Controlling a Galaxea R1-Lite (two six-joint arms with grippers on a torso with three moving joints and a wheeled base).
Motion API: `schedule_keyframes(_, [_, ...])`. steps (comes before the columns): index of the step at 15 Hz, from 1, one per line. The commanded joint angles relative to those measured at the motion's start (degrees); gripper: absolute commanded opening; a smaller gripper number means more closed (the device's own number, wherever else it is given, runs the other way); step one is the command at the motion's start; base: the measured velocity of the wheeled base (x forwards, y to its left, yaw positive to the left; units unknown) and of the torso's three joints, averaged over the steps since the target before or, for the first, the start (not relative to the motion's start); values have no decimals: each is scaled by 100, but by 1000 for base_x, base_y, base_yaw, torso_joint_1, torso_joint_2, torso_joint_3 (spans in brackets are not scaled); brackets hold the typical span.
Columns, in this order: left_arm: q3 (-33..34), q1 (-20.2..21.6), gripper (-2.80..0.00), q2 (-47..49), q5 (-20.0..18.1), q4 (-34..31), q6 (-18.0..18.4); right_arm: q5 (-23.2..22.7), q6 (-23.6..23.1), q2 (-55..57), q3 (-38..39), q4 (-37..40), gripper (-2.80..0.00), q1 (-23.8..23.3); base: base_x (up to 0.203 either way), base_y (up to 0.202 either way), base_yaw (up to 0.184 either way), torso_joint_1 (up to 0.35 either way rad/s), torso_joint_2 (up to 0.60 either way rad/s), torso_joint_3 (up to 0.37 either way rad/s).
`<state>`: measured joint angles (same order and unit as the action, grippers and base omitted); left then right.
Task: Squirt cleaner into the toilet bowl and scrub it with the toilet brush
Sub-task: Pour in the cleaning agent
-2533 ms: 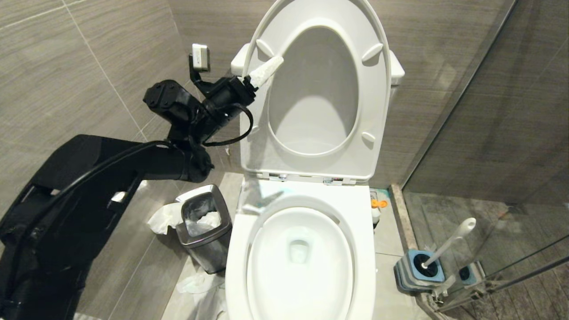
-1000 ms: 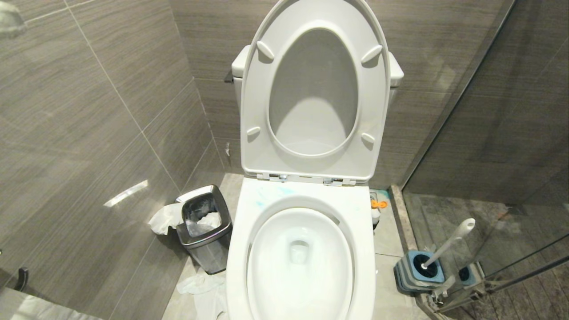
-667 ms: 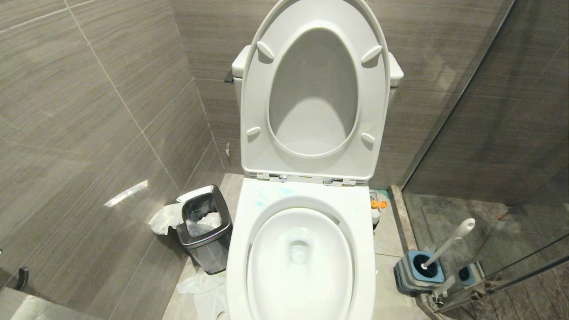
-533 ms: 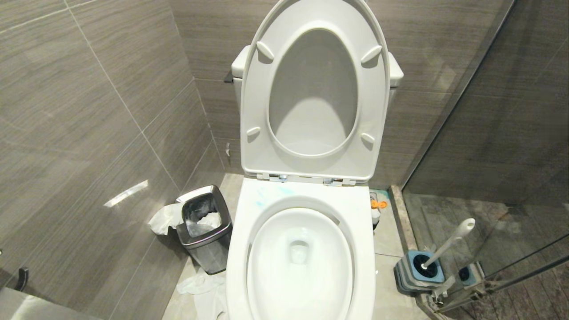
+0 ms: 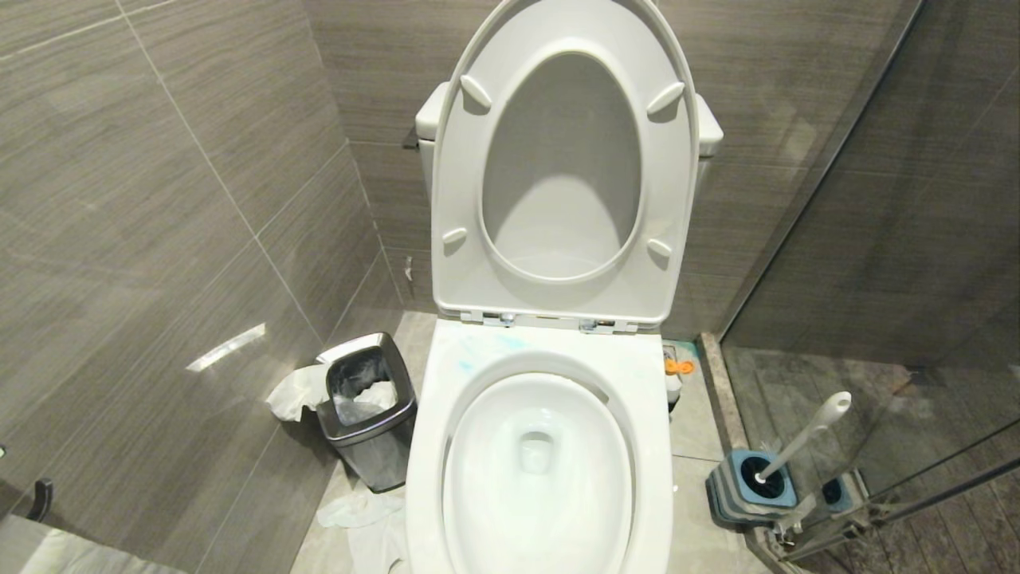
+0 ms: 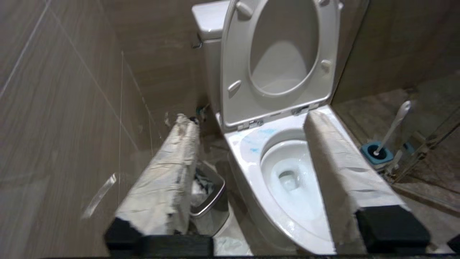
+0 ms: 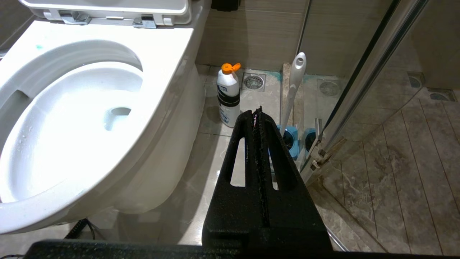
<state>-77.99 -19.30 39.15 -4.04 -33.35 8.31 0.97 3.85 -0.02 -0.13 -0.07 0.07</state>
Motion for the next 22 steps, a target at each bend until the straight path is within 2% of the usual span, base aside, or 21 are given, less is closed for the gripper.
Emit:
schedule_keyframes(1, [-38,245,-280,-507,-334,-26,1,-1,1,2,-4,-1,-280,1,0,0,0,0,0,0])
schedule_keyframes(4, [-35,485,-280,-1347,-736,-52,-51,-1,1,2,-4,-1,-280,1,0,0,0,0,0,0])
schedule_keyframes(8, [-108,702,-280,-2310,-849,-226,-97,-1,1,2,-2,-1,-280,1,0,0,0,0,0,0])
schedule_keyframes(10, [-479,780,-280,-2308,-834,-329,-138,-1,1,2,-4,-1,-280,1,0,0,0,0,0,0])
schedule_keyframes(12, [-620,1112,-280,-2299,-838,-388,-336,-1,1,2,2,-1,-280,1,0,0,0,0,0,0])
schedule_keyframes(14, [-874,1137,-280,-2299,-822,-734,-418,-1,1,2,-4,-1,-280,1,0,0,0,0,0,0])
schedule_keyframes(16, [-1116,1579,-280,-2331,-864,-1148,-542,-1,1,2,1,-1,-280,1,0,0,0,0,0,0])
schedule_keyframes(17, [-993,1710,-280,-2490,-904,-1201,-639,-1,1,2,5,-1,-280,1,0,0,0,0,0,0])
schedule_keyframes(20, [-32,1868,-280,-3468,-1080,-1280,-736,-1,1,2,-4,-1,-280,1,0,0,0,0,0,0])
schedule_keyframes(22, [190,1911,-280,-3903,-1106,-1808,-761,-1,1,2,-2,-1,-280,1,0,0,0,0,0,0])
